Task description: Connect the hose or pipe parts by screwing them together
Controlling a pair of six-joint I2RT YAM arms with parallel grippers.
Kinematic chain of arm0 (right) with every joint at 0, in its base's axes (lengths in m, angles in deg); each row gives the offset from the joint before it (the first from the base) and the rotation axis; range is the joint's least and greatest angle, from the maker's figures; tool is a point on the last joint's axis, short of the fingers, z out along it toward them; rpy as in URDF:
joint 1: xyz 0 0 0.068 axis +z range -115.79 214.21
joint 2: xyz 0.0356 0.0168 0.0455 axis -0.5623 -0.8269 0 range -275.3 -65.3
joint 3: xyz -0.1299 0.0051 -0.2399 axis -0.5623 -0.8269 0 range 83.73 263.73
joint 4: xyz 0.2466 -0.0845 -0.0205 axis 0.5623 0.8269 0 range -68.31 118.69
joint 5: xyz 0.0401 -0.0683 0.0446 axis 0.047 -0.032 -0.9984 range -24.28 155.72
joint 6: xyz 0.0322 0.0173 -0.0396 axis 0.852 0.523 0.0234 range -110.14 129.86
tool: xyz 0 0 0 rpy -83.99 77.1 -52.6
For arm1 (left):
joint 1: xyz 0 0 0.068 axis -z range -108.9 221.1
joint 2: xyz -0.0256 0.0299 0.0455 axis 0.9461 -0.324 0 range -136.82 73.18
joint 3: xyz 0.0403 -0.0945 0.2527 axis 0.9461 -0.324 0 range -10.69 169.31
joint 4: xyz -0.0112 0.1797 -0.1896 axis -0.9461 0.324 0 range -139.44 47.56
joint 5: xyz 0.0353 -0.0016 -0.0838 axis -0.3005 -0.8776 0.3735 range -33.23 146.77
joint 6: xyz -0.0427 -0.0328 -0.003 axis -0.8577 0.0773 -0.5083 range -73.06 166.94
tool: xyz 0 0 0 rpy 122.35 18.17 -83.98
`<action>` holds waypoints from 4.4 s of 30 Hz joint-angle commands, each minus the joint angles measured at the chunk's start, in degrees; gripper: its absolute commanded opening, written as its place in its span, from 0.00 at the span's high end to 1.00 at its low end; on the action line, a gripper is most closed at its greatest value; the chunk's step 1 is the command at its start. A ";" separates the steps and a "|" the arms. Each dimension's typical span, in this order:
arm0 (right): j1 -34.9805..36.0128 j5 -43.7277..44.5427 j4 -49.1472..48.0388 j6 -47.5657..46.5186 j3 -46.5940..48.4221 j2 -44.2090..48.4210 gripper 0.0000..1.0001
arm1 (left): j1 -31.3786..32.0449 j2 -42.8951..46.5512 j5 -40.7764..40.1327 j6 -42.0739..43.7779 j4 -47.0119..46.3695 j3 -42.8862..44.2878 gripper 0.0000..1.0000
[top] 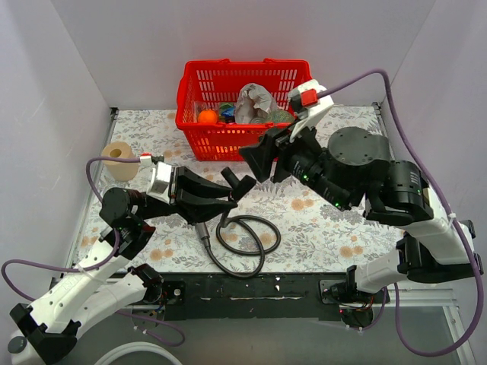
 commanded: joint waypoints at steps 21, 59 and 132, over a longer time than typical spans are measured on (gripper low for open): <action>-10.91 -19.99 -4.74 -8.87 -12.56 6.96 0.99 | -0.17 -2.67 13.51 -10.11 -6.49 8.17 1.00; -9.77 -40.49 0.70 -7.90 -14.77 9.87 0.99 | -4.91 -4.43 -2.56 -5.89 -2.27 8.78 1.00; -9.42 -27.64 2.01 -11.77 -8.79 4.42 0.99 | -5.44 -4.08 13.34 -8.62 -2.45 12.12 1.00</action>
